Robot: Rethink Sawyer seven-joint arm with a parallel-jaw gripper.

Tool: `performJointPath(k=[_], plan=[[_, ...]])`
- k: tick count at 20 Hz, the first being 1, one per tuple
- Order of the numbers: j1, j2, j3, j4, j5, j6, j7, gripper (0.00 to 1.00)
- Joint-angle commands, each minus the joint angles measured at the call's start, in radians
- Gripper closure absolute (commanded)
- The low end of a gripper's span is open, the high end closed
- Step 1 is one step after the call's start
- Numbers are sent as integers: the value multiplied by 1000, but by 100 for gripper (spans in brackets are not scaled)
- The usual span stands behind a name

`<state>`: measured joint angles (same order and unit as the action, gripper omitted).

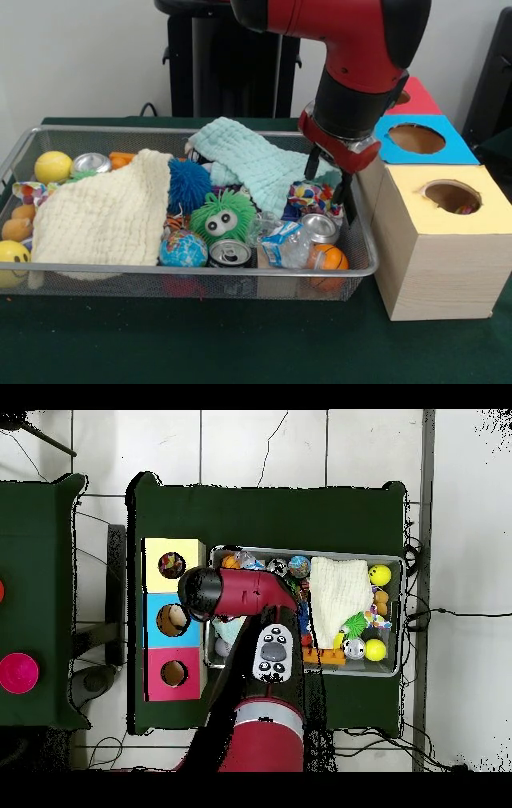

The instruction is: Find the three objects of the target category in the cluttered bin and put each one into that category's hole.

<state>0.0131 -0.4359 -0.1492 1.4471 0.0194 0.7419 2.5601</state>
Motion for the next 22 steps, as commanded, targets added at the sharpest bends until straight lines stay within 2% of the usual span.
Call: performJointPath(k=[1,6,12,16,22], plan=[[7,-22,56,147,6,-62,76,0],[16,-1,66,181,11,-107,94,0],[33,59,59,146,14,-154,117,0],[59,75,44,137,28,-169,148,0],[56,101,40,115,36,-182,142,0]])
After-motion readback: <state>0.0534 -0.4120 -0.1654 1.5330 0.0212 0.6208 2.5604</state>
